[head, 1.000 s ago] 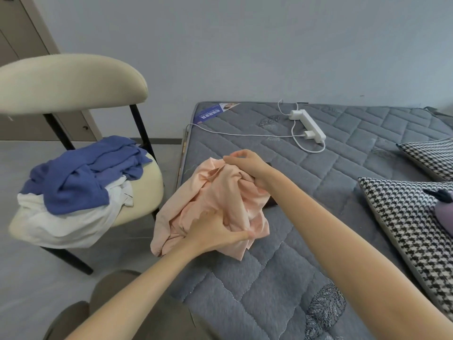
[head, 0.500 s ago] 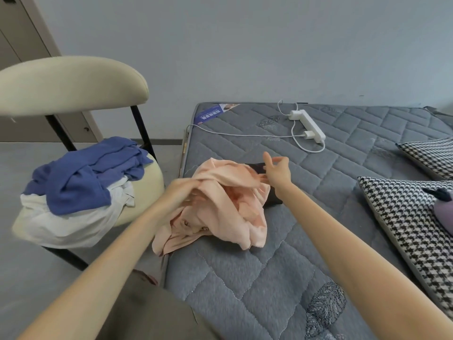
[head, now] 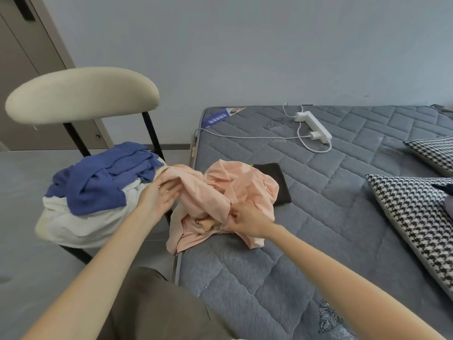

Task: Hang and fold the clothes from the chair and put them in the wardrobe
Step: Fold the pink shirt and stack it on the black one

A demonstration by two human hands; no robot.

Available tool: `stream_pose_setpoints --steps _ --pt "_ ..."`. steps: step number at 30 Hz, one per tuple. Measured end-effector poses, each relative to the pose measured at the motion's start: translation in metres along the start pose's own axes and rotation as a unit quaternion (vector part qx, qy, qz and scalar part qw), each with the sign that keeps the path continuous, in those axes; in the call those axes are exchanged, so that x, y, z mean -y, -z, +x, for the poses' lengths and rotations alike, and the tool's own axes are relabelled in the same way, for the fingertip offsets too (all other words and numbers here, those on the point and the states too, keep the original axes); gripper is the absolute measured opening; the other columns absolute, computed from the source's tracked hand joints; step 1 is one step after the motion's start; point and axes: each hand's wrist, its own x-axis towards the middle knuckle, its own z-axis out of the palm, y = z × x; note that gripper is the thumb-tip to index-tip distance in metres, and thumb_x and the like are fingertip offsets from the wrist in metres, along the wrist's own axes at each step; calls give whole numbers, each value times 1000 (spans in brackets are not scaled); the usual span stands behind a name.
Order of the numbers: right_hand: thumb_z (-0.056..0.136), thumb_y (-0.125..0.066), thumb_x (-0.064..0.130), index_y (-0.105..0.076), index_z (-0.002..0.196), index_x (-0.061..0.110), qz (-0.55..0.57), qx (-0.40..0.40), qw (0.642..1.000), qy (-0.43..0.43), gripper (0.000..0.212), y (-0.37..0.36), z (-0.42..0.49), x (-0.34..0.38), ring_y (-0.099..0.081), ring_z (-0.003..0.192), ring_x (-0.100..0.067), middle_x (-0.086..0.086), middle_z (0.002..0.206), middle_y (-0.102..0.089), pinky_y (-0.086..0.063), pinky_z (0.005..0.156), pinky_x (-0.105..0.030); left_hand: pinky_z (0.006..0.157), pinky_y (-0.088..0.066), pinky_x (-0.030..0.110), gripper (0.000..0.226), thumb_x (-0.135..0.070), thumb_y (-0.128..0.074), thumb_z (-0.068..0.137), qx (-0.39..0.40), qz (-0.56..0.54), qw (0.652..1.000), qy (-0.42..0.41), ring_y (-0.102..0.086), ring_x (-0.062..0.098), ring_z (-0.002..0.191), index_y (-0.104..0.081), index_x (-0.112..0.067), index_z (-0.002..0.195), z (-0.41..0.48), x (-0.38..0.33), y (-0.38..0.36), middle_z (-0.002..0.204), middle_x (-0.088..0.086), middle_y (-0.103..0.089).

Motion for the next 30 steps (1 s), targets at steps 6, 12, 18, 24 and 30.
stream_pose_setpoints --steps 6,12,18,24,30 --pt "71 -80 27 -44 135 27 -127 93 987 -25 73 -15 3 -24 -33 130 -29 0 144 -32 -30 110 -39 76 -46 37 26 -15 -64 79 -61 548 796 -250 -54 26 96 -50 -10 101 3 34 10 103 9 -52" --pt "97 -46 41 -42 130 28 -271 -3 962 -16 36 -11 -17 -41 -41 120 -36 -4 139 -35 -34 97 -46 107 -27 45 96 -29 -75 75 177 856 409 -263 -21 27 139 -15 -32 150 1 86 0 150 4 -17" --pt "97 -49 10 -61 106 12 -357 -104 919 -129 15 8 -28 -65 -55 98 -27 -5 110 -53 -46 75 -32 96 -35 41 59 -12 -59 83 95 814 475 -321 -45 27 125 -39 -20 138 17 94 4 144 4 -40" --pt "96 -47 17 -56 123 17 -399 -37 865 -301 28 19 -35 -79 -45 117 -27 -4 129 -49 -37 99 -41 77 -38 37 29 -6 -70 75 102 788 459 -398 -62 26 103 -69 -17 102 11 73 9 123 -3 -63" --pt "90 -59 27 -21 147 23 -418 60 882 -207 69 -6 -50 -66 -15 141 -32 -9 148 -23 -19 113 -56 78 -25 32 23 -4 -59 76 121 804 457 -362 -51 21 106 -46 -23 79 4 60 24 103 -7 -60"
